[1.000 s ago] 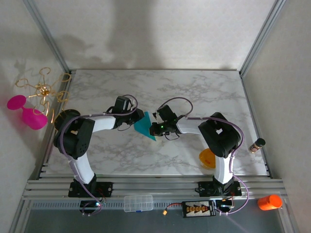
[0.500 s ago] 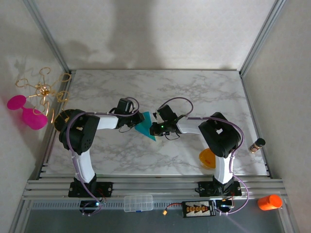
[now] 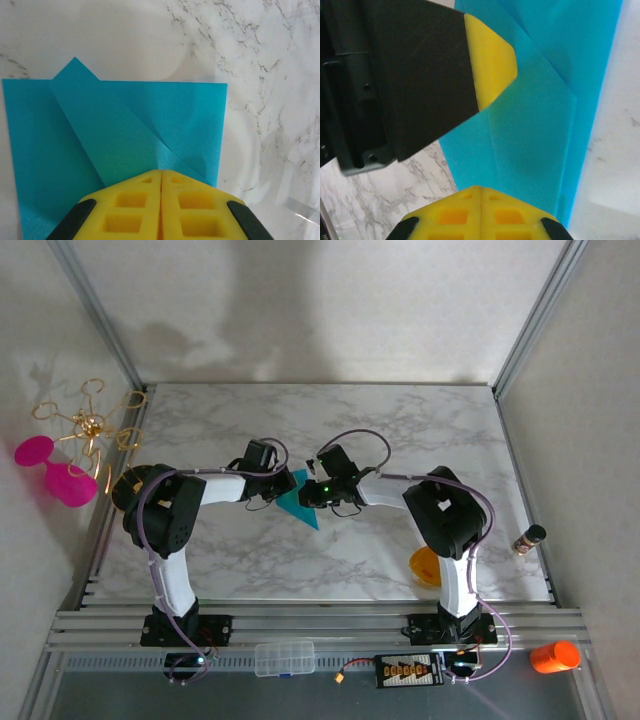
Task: Fold a paper plane with a square sheet of paper (pick it up from the middle)
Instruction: Fourth fold the wing at the center of the table.
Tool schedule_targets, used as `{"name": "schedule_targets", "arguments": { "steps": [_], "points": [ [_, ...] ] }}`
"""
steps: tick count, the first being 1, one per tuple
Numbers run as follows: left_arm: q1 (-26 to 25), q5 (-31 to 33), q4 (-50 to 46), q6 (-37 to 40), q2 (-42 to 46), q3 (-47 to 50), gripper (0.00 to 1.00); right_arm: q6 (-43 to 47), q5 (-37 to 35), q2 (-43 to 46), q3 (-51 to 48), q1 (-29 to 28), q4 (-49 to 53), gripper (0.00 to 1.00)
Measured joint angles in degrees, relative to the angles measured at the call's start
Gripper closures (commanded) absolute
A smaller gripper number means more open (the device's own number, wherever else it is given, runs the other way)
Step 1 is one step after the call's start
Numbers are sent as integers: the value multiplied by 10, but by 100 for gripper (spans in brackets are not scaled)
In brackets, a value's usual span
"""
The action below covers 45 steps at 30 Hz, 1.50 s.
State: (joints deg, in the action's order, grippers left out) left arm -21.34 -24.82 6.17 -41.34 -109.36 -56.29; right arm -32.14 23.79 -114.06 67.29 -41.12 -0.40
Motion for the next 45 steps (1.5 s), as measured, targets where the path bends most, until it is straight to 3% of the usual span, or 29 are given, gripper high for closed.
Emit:
{"name": "schedule_targets", "arguments": {
  "steps": [10, 22, 27, 33, 38, 45],
  "points": [
    [-4, 19, -30, -3, -10, -24, 92, 37, 2, -10, -13, 0, 9, 100],
    [-7, 27, -43, -5, -15, -38, 90, 45, 2, 134, -203, -2, -6, 100],
    [-6, 2, -42, -5, -23, -51, 81, 42, -25, 172, -227, -4, -1, 93],
    [-5, -38, -51, -25, -15, -60, 64, -1, -92, 199, -204, -3, -56, 61],
    [13, -31, -72, -34, 61, -61, 50, -33, -140, 176, -146, 4, -84, 53],
    [84, 19, -51, -18, 209, -13, 13, -20, -130, 56, -25, 9, -51, 51]
  ]
}}
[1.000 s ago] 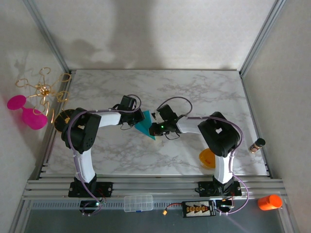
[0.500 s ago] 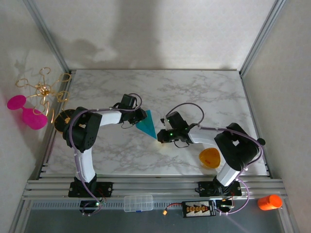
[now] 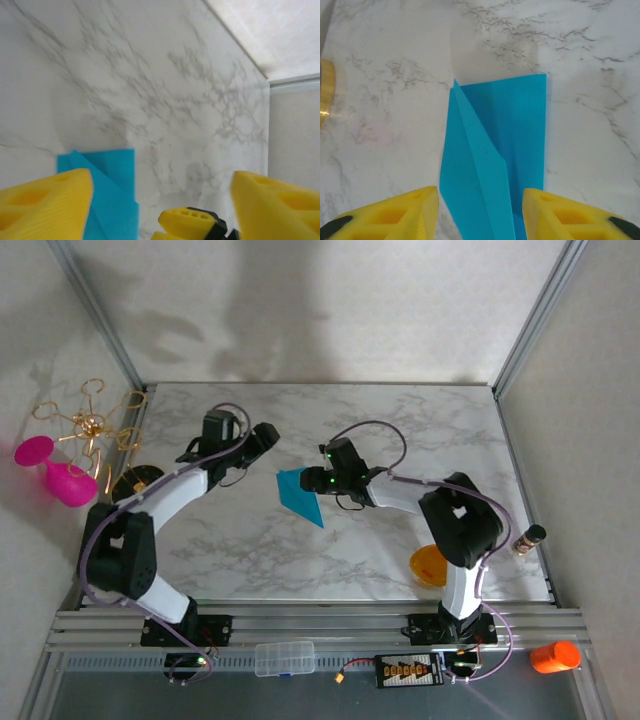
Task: Fold a paper plane with a square sheet of paper (pick it up from the middle)
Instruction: Fourth fold the wing at the center of the table, then turn over the paper at the center of the table.
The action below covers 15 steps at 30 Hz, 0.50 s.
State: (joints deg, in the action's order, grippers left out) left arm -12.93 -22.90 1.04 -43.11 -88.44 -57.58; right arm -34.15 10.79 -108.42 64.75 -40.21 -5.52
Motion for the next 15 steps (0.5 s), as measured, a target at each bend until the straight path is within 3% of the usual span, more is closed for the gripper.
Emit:
{"name": "schedule_targets", "arguments": {
  "steps": [4, 15],
  "points": [
    [23, 22, 4, 17, 38, 45, 1, 23, 12, -45, 48, 3, 34, 52],
    [38, 14, 45, 26, 50, 114, 0, 110, 96, -114, 105, 32, 64, 71]
  ]
}}
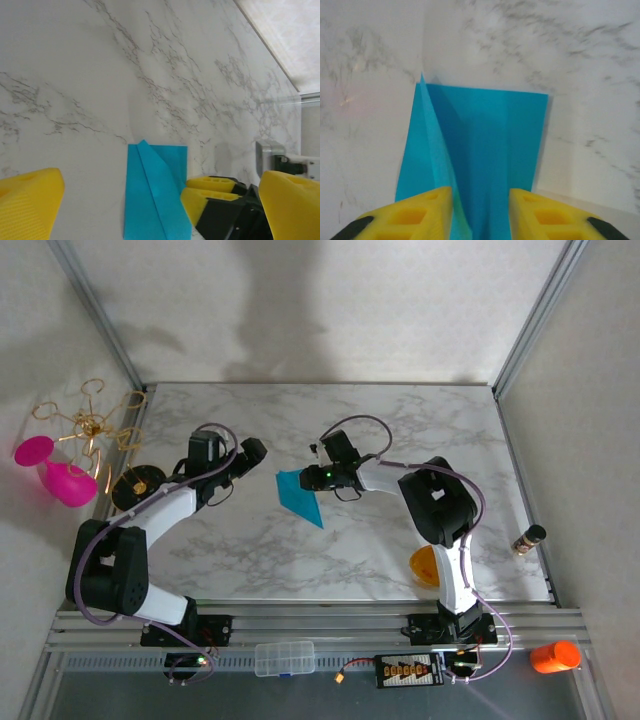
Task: Fold a paper plane with a square sheet of paper (pick it up from the middle)
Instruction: Turn over the paper at the center of the table.
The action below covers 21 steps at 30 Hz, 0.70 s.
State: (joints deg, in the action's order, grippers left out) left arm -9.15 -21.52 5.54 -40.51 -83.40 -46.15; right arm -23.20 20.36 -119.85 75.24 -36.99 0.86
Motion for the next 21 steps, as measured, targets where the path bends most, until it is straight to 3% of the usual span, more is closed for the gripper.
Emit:
{"name": "schedule_targets", "arguments": {
  "steps": [5, 16, 21],
  "points": [
    [0, -12, 17, 0, 7, 6, 1, 23, 35, -1, 0, 0, -7, 78],
    [0, -21, 28, -3, 20, 13, 0, 47, 76, -1, -9, 1, -24, 77],
    [0, -30, 29, -11, 23, 13, 0, 53, 84, 1, -27, 1, -45, 96]
  ]
}}
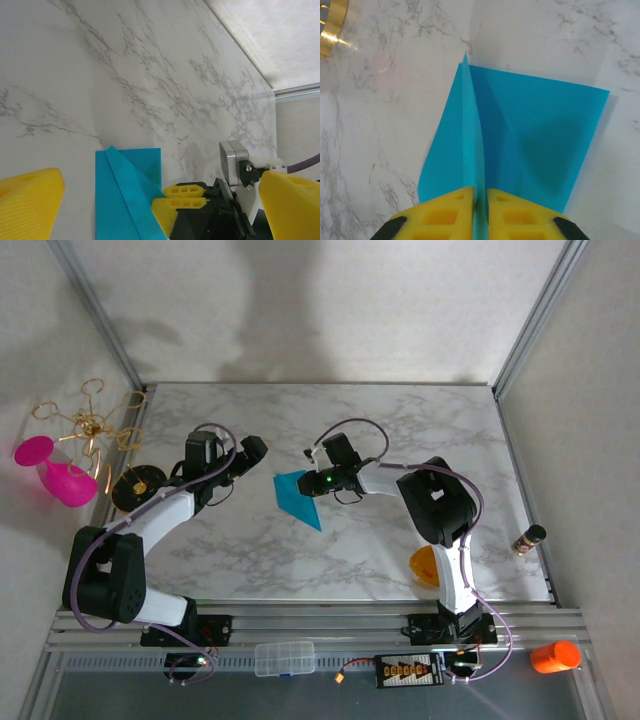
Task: Fold a paper plane with a square sheet of paper (pick it up from the middle)
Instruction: Turn over the paper at the center of the table.
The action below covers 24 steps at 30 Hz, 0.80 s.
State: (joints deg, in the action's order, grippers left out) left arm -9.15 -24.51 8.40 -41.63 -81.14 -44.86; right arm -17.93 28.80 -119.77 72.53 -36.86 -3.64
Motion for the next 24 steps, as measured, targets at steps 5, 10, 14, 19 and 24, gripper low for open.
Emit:
{"name": "schedule_targets", "arguments": {
  "steps": [5, 10, 14, 19, 24],
  "points": [
    [0, -14, 19, -11, 19, 18, 1, -15, 0, 31, -50, 9, -43, 99],
    [-3, -50, 84, -35, 59, 62, 1, -66, 14, 108, -102, 30, -125, 98],
    [-21, -82, 150, -59, 75, 90, 1, -122, 23, 158, -126, 40, -216, 98],
    [-49, -114, 208, -75, 77, 105, 2, -201, 45, 178, -147, 43, -307, 97],
    [-74, -141, 262, -82, 72, 106, 11, -276, 73, 179, -160, 44, -365, 95]
  ]
}}
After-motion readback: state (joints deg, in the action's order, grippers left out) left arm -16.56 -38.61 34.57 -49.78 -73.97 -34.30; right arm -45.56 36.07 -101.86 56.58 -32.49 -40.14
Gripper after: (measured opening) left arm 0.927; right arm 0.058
